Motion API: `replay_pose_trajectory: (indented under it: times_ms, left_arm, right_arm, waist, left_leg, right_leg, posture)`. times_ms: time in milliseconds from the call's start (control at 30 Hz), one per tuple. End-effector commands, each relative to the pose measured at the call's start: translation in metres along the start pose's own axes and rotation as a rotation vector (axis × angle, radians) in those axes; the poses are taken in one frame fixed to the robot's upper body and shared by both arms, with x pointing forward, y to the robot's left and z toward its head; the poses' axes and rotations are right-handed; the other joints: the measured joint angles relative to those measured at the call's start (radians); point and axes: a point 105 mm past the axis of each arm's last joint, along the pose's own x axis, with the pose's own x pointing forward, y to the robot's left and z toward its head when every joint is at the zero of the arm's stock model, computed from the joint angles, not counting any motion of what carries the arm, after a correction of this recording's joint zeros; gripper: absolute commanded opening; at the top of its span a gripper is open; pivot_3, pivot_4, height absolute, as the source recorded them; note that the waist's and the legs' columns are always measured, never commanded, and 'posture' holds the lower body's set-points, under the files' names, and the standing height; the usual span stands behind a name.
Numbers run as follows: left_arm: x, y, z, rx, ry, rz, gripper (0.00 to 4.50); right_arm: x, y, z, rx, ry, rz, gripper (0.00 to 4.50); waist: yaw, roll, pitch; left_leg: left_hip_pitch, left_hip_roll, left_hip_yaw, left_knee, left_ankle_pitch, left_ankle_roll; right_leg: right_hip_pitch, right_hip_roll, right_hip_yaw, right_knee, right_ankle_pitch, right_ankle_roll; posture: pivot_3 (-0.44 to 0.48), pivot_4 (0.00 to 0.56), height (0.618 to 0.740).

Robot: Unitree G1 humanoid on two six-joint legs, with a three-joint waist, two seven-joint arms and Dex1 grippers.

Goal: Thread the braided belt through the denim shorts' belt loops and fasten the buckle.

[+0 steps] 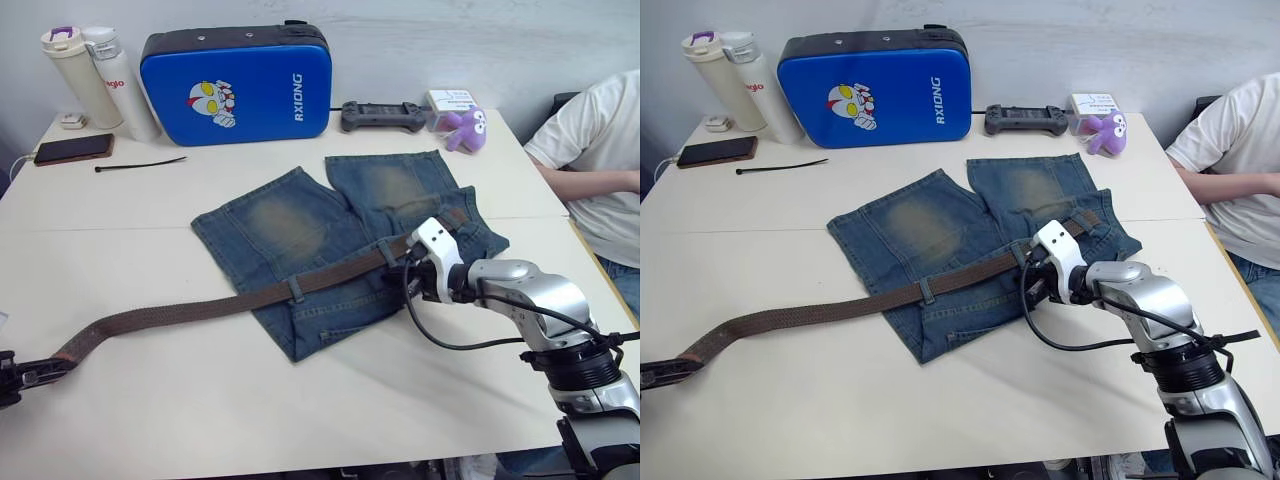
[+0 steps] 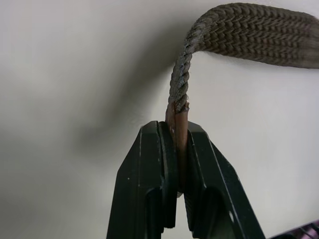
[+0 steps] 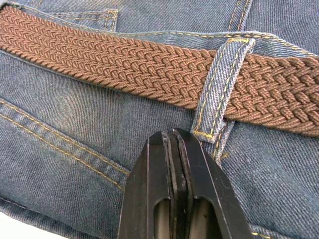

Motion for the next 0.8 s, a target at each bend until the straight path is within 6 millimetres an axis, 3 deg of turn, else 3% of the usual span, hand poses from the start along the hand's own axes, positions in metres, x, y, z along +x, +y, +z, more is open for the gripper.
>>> replay_pose_trajectory:
  times_ms: [33,167,267,300,367,467,600,700,800]
  left_arm:
    - [0.001,-0.022,0.013,0.056,-0.037,-0.085,1.33]
    - [-0.006,-0.049,0.035,0.185,-0.105,-0.155,3.12]
    - [-0.015,-0.079,0.053,0.328,-0.175,-0.246,4.47]
    - [-0.018,-0.089,0.058,0.372,-0.194,-0.278,4.47]
    - [-0.018,-0.133,0.055,0.529,-0.175,-0.441,4.47]
    - [-0.013,-0.167,0.043,0.659,-0.113,-0.570,4.47]
    - [0.023,-0.236,0.022,0.923,-0.042,-0.748,4.50]
    - [0.053,-0.263,0.005,1.104,0.019,-0.773,4.50]
    - [0.076,-0.274,-0.002,1.180,0.035,-0.777,4.50]
  right_arm:
    - [-0.002,0.005,-0.013,0.031,0.066,0.044,0.00]
    - [-0.019,0.011,0.005,0.004,0.021,0.113,0.00]
    - [-0.039,0.016,0.021,-0.018,-0.006,0.179,0.00]
    - [-0.045,0.018,0.025,-0.028,-0.014,0.196,0.00]
    - [-0.058,0.021,0.036,-0.073,-0.032,0.226,0.00]
    - [-0.070,0.027,0.042,-0.090,-0.028,0.268,0.00]
    - [-0.088,0.031,0.035,-0.165,0.037,0.263,1.27]
    - [-0.099,0.027,0.032,-0.170,0.057,0.204,2.53]
    - [-0.106,0.021,0.027,-0.179,0.080,0.138,3.90]
  waist:
    - [0.002,0.000,0.000]
    - [0.004,0.000,0.000]
    - [0.007,0.008,0.005]
    - [0.008,0.011,0.007]
    - [0.007,0.014,0.009]
    - [0.006,0.014,0.009]
    - [0.008,0.017,0.010]
    - [0.014,0.017,0.011]
    - [0.006,0.017,0.011]
  left_leg:
    - [0.000,0.000,0.000,0.000,0.000,0.000]
    - [-0.006,0.000,0.000,0.000,0.000,0.000]
    - [-0.014,0.000,0.001,0.000,0.000,0.001]
    - [-0.018,0.000,0.000,0.001,0.001,0.001]
    - [-0.024,0.000,0.001,0.001,0.002,0.000]
    - [-0.032,0.000,0.001,0.003,0.006,-0.005]
    - [-0.034,0.000,0.001,0.008,0.006,-0.003]
    - [-0.038,0.000,0.000,0.019,0.005,-0.001]
    - [-0.038,-0.001,0.002,0.020,0.006,0.001]
  right_leg:
    - [0.000,0.000,0.000,0.000,0.000,0.000]
    - [-0.005,0.000,0.000,-0.001,0.000,0.000]
    - [-0.013,-0.001,0.000,-0.001,0.000,0.000]
    - [-0.017,0.000,0.000,0.000,0.000,0.000]
    - [-0.024,0.000,0.000,0.002,0.000,0.001]
    - [-0.032,0.001,0.000,0.007,0.000,0.001]
    - [-0.031,0.002,0.000,0.008,0.001,0.002]
    - [-0.031,0.003,0.000,0.009,0.002,0.005]
    - [-0.030,0.003,0.002,0.010,0.004,0.008]
  posture:
    - [0.000,0.150,0.740]
    - [0.000,0.150,0.740]
    - [0.000,0.150,0.740]
    - [0.000,0.150,0.740]
    - [0.000,0.150,0.740]
    - [0.000,0.150,0.740]
    - [0.000,0.150,0.740]
    - [0.000,0.150,0.740]
    - [0.000,0.150,0.740]
